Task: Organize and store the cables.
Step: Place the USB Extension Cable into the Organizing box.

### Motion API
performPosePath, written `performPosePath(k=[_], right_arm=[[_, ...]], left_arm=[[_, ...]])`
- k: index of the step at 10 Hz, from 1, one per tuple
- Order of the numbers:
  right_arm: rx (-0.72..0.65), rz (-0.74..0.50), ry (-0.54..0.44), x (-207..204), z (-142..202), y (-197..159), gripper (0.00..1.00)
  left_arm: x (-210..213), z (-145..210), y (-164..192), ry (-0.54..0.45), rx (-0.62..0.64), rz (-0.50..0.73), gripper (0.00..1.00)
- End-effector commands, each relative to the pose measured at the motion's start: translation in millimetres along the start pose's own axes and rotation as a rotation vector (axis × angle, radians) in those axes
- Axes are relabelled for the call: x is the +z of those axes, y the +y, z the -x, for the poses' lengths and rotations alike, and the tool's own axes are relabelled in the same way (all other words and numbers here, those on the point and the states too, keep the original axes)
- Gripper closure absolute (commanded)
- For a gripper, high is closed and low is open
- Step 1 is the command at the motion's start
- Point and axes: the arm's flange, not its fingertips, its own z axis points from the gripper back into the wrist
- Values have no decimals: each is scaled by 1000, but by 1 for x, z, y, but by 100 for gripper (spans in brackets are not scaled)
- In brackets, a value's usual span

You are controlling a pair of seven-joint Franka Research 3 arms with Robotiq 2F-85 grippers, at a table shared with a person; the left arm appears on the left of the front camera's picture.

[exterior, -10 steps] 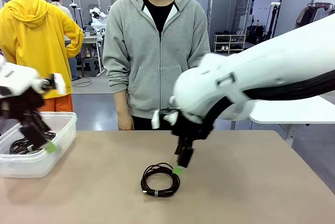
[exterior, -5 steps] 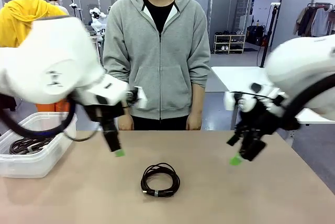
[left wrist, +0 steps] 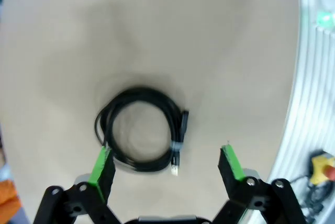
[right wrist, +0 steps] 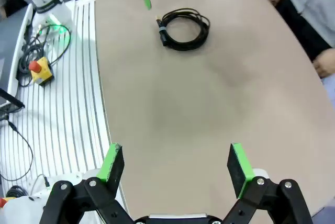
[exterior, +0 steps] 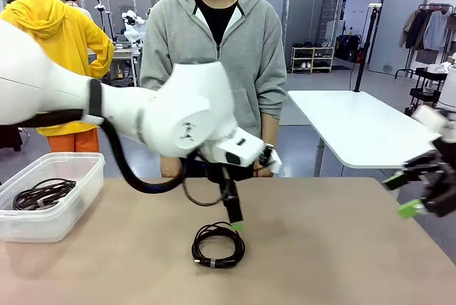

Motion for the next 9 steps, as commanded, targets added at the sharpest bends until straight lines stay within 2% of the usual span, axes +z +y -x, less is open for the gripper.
performPosePath(k=[1, 3, 4, 5, 6, 7, 8, 9], right_arm=[[-44, 57, -67, 35, 31, 10, 0], [-62, 85, -138, 65, 54, 11, 0], [-56, 82, -146, 70, 61, 9, 0], [-61, 84, -182, 75, 67, 7, 0], [-38, 96, -229, 79, 73, 5, 0], [-90, 102, -144, 75, 64, 13, 0], [-90, 102, -144, 75, 64, 13, 0], [-90, 102, -144, 75, 64, 13, 0]], left_arm=[[-5, -19, 10, 37, -53, -15, 0], [-3, -16, 12, 39, -32, -6, 0], [-5, -19, 14, 41, -57, 13, 0], [-11, -28, 14, 87, -112, 56, 0], [-15, -34, 17, 74, -134, 79, 0], [-19, -40, 22, 87, -158, 86, 0], [-12, -23, 11, 54, -81, 44, 0], [-12, -23, 11, 54, -81, 44, 0]])
